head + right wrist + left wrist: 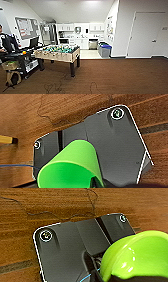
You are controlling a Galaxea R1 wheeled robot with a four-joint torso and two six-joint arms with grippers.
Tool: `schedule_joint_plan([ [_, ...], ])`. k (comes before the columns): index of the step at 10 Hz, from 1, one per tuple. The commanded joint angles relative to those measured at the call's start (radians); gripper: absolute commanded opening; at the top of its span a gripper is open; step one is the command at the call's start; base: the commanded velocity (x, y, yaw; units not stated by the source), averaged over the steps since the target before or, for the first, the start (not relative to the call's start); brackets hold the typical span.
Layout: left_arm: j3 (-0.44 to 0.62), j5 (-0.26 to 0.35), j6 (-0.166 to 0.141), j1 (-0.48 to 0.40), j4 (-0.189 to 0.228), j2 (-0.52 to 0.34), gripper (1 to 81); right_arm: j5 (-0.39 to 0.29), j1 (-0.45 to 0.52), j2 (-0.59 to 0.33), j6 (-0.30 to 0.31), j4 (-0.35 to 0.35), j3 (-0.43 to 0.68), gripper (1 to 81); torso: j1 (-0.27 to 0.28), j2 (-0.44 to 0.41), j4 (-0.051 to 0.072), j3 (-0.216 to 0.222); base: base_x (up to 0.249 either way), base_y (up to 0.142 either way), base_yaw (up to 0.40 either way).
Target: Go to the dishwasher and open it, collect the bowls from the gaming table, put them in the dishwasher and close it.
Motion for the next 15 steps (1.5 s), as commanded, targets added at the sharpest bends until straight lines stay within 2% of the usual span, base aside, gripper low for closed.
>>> schedule_joint_plan([
  [1,0.002,0.021,0.0,-0.046,0.009,-0.02,1.0,-0.037,0.051,-0.004,-0.003,-0.012,0.002,1.0,0.0,0.0,0.0,0.0,0.116,0.0,0.0],
  [8,0.002,0.021,0.0,-0.046,0.009,-0.02,1.0,-0.037,0.052,-0.001,-0.011,-0.01,0.002,1.0,0.0,0.0,0.0,0.0,0.129,0.0,0.0],
  [15,0.002,0.021,0.001,-0.046,0.01,-0.021,1.0,-0.037,0.054,0.002,-0.012,-0.01,0.002,1.0,0.0,0.0,0.0,0.0,0.132,-0.08,0.0],
])
